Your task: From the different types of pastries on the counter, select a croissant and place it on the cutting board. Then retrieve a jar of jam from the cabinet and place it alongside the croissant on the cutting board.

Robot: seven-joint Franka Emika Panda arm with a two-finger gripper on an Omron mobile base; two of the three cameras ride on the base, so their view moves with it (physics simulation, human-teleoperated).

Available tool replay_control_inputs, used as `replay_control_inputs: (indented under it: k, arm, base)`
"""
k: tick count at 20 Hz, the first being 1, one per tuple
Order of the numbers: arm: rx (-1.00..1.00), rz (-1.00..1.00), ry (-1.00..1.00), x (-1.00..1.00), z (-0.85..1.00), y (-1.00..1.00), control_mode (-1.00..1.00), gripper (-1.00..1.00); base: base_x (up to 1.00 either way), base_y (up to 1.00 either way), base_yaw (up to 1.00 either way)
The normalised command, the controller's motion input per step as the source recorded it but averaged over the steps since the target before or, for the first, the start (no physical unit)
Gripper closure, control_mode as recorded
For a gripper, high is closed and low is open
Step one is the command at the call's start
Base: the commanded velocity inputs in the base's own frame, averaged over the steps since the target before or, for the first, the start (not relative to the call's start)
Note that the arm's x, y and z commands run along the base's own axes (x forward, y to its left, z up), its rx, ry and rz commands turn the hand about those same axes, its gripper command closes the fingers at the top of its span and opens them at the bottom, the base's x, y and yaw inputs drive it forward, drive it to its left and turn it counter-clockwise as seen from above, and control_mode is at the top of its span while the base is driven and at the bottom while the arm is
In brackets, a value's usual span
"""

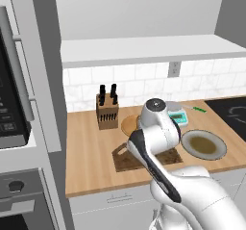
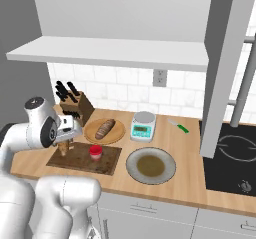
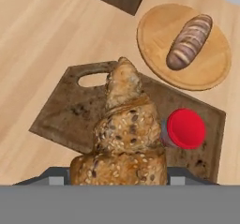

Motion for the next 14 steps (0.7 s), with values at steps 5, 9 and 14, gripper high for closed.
replay_control_inputs:
  k: [5,9,14]
  arm:
    - [-0.10,-0.02,0.21,0.21,-0.19,0.00,-1.00,1.00]
    - [0.10,0.00,0.01,0.10,-0.22,0.00,-1.00,1.00]
    - [0.15,0.00,0.00,0.25,-0.40,0.00,-1.00,1.00]
  base:
    - [0.00,0.00,0.00]
    - [0.00,0.00,0.00]
    - [0.00,0.00,0.00]
